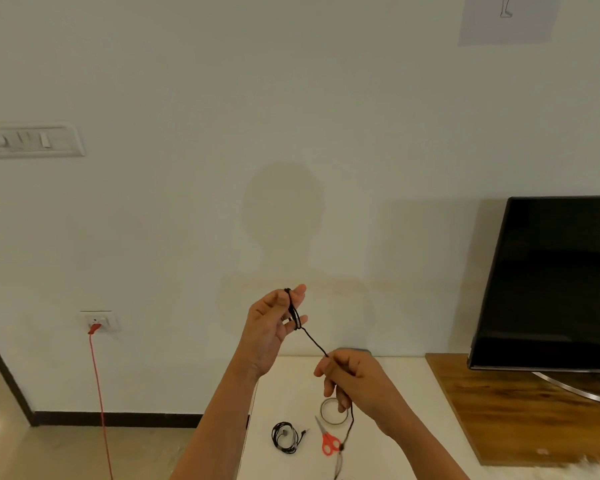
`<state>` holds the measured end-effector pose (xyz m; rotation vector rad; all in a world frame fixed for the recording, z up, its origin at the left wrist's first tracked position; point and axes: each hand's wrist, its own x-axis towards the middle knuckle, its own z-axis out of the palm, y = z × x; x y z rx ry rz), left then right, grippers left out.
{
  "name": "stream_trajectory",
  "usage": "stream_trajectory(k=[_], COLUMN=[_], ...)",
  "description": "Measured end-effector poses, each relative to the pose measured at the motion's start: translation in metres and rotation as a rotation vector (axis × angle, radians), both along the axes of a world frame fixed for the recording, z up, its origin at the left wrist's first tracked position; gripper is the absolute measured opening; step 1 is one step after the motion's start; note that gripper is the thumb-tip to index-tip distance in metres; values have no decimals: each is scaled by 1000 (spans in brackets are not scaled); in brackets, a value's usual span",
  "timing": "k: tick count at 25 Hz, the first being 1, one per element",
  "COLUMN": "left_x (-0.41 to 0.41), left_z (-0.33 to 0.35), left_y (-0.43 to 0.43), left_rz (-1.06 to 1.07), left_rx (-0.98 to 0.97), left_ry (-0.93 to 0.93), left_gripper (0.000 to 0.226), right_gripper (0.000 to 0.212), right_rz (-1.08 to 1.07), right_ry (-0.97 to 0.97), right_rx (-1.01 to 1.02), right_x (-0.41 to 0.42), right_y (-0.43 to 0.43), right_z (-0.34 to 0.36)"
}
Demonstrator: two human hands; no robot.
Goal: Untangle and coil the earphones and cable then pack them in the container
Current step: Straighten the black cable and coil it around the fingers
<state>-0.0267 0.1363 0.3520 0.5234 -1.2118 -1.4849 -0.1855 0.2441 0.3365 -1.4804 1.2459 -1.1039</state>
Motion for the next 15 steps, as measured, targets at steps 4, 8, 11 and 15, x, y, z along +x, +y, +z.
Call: stream_trajectory(k=[4, 8, 11, 15], left_x=[2, 0, -5, -6], left_z=[-12, -20, -16, 5], left_y=[7, 23, 30, 30], left_rz=[-72, -267, -395, -414], left_rx=[-146, -48, 5, 27], left_ry=[-362, -372, -242, 104], left_gripper=[34, 27, 26, 22], right_gripper=[26, 29, 31, 20], right_rz=[87, -113, -249, -131], right_ry=[-54, -75, 49, 45], right_rx=[-79, -211, -199, -56], right_x=[4, -9, -21, -18], right_y=[6, -25, -59, -66], right_z=[33, 72, 70, 15])
